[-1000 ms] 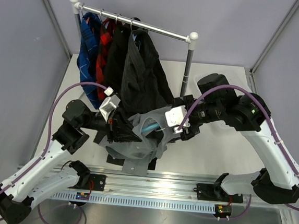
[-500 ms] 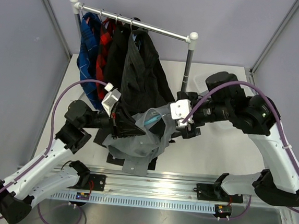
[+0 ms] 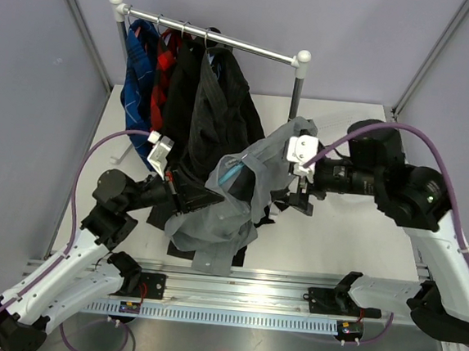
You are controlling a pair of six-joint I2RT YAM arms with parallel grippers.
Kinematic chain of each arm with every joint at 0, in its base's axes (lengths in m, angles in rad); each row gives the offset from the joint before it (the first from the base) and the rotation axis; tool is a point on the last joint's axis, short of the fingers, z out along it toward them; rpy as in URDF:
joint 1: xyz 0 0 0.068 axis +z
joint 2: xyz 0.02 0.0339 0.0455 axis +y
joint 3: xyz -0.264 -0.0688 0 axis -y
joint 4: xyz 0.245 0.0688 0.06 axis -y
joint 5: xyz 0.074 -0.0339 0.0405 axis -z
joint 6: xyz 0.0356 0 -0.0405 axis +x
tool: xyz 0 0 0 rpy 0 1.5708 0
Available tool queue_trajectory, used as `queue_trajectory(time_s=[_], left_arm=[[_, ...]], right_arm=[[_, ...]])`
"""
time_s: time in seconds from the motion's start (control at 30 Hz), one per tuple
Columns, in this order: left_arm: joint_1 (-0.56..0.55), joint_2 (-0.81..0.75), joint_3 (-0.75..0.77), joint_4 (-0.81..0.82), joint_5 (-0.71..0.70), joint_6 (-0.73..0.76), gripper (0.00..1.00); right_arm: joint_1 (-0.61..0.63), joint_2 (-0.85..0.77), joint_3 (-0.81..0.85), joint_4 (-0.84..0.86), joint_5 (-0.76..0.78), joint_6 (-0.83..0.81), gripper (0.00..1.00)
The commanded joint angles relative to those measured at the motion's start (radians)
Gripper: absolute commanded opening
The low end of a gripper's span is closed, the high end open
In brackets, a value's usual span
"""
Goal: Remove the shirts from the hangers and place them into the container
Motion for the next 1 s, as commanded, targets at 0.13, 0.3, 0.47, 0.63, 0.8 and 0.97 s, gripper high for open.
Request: queue_trajectory(time_s=[0.13, 0.3, 0.47, 0.63, 0.8, 0.97], left_arm=[[0.002, -0.025, 0.027, 0.141, -0.05, -0.047, 0.0], [0.002, -0.036, 0.029, 0.162, -0.06, -0.053, 0.0], [0.002, -0.037, 0.052, 0.099, -0.014, -0.005, 0.0], [0.0, -0.022, 0.144, -0.129, 0.084, 0.194, 0.0], [0.002, 0.021, 0.201, -0.289, 0.212, 0.312, 0.0], [0.002, 0.055, 0.245, -0.358, 0.312, 0.359, 0.0]], right_arm=[[-0.034, 0.042, -0.163, 0.274, -0.116, 0.372, 0.91], [-0.036, 0.062, -0.181, 0.317, -0.081, 0.459, 0.83], [-0.045, 0.069, -0.134, 0.291, -0.04, 0.448, 0.12], [-0.045, 0.082, 0.063, 0.179, 0.06, 0.297, 0.0], [-0.045, 0.125, 0.25, 0.138, 0.092, 0.227, 0.0], [-0.045, 0.167, 0.32, 0.102, 0.013, 0.199, 0.0]])
